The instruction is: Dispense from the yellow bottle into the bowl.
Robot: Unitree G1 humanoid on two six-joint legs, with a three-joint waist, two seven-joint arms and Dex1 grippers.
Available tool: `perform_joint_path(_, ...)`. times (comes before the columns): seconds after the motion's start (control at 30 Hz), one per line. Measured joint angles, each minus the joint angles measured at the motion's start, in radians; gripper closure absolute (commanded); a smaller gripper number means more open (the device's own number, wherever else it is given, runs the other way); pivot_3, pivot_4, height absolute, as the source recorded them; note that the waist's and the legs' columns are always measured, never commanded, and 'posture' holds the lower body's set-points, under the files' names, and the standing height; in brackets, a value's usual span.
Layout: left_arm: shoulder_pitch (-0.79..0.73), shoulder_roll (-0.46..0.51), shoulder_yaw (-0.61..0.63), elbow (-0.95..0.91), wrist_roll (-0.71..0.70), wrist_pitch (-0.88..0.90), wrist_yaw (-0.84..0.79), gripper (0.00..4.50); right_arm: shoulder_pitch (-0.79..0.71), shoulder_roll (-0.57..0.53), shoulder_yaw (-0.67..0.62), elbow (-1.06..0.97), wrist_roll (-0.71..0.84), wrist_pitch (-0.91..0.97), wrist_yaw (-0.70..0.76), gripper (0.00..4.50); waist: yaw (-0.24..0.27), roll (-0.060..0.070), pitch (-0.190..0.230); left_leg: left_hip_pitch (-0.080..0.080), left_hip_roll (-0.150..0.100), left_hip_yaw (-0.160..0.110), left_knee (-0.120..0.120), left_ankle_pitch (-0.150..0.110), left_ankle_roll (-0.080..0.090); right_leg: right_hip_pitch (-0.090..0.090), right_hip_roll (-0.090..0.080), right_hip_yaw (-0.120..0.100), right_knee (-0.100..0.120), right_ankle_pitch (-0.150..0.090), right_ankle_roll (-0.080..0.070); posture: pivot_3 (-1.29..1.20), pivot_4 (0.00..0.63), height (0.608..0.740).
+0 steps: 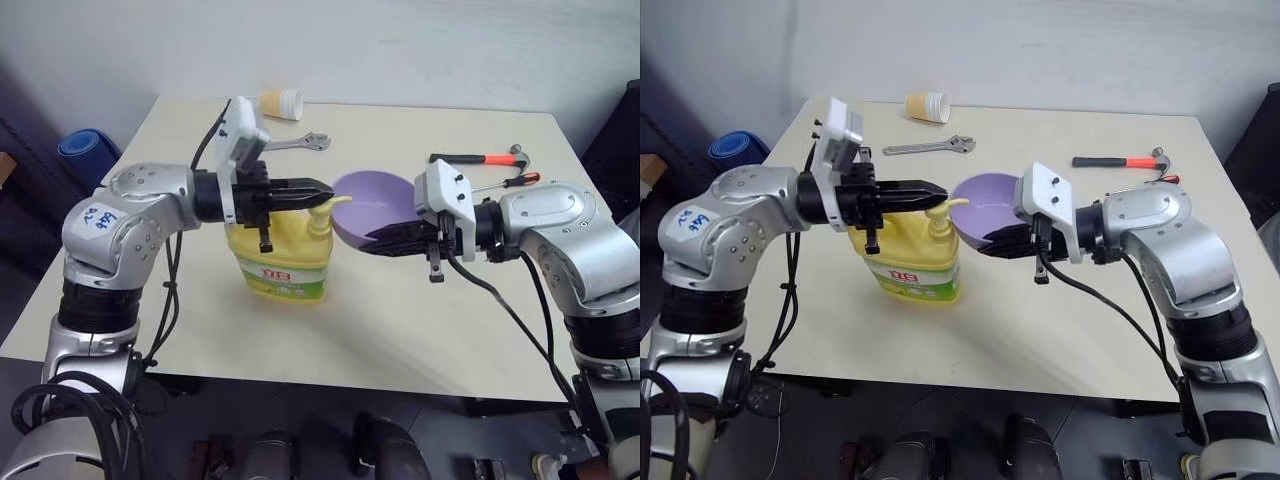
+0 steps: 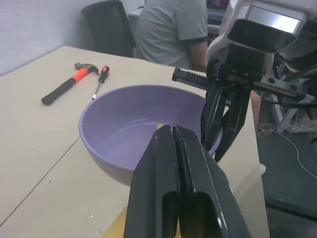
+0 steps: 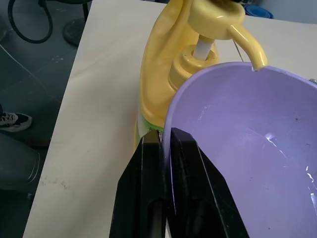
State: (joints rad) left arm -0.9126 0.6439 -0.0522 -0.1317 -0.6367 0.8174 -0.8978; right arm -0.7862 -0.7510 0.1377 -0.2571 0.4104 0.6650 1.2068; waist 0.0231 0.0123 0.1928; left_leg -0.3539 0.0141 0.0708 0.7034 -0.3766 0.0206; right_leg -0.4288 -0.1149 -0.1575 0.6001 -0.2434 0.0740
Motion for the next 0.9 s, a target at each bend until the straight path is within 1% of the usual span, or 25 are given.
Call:
perform_joint_path(0.3,-0.014,0.028,-0.043,-0.019,0.062,0.001,-0.009,4.45,0.011,0.0,0.0,-0.014,0.0,0.0,-0.012,4.5,-0.001,0.0,0.0,0.002,0.0,0.001,0.0,0.0,0.0,0.001,0.0,0.001,0.001,0.0,0.0,0.0,0.15,0.74)
perform_joint_path(0.5,0.019,0.032,-0.042,-0.028,0.081,-0.023,-0.013,4.45,0.013,0.0,0.0,-0.018,0.008,0.005,-0.023,4.5,-0.001,0.0,-0.003,0.004,0.0,0.001,0.0,0.0,0.0,0.003,0.0,0.002,0.002,0.0,0.0,0.0,0.15,0.74)
perform_joint_path(0.63,0.032,0.033,-0.039,-0.03,0.081,-0.022,-0.014,4.45,0.013,0.0,0.0,-0.025,0.011,0.013,-0.03,4.5,-0.001,-0.001,-0.004,0.009,0.001,0.002,-0.001,0.0,0.0,0.007,0.0,0.003,0.002,0.0,0.0,0.0,0.15,0.74)
perform_joint_path(0.73,0.042,0.035,-0.039,-0.031,0.081,-0.019,-0.019,4.45,0.013,-0.002,0.0,-0.031,0.013,0.014,-0.031,4.5,-0.002,0.0,-0.004,0.02,0.001,0.001,-0.005,0.0,-0.001,0.017,0.0,0.003,-0.002,0.0,0.0,0.0,0.15,0.74)
perform_joint_path(0.9,0.052,0.036,-0.039,-0.036,0.081,-0.018,-0.018,4.45,0.013,-0.007,0.0,-0.034,0.018,0.016,-0.035,4.5,-0.002,-0.001,-0.009,0.02,0.002,0.0,-0.005,-0.001,-0.001,0.017,0.0,0.009,-0.003,0.0,-0.001,0.0,0.15,0.74)
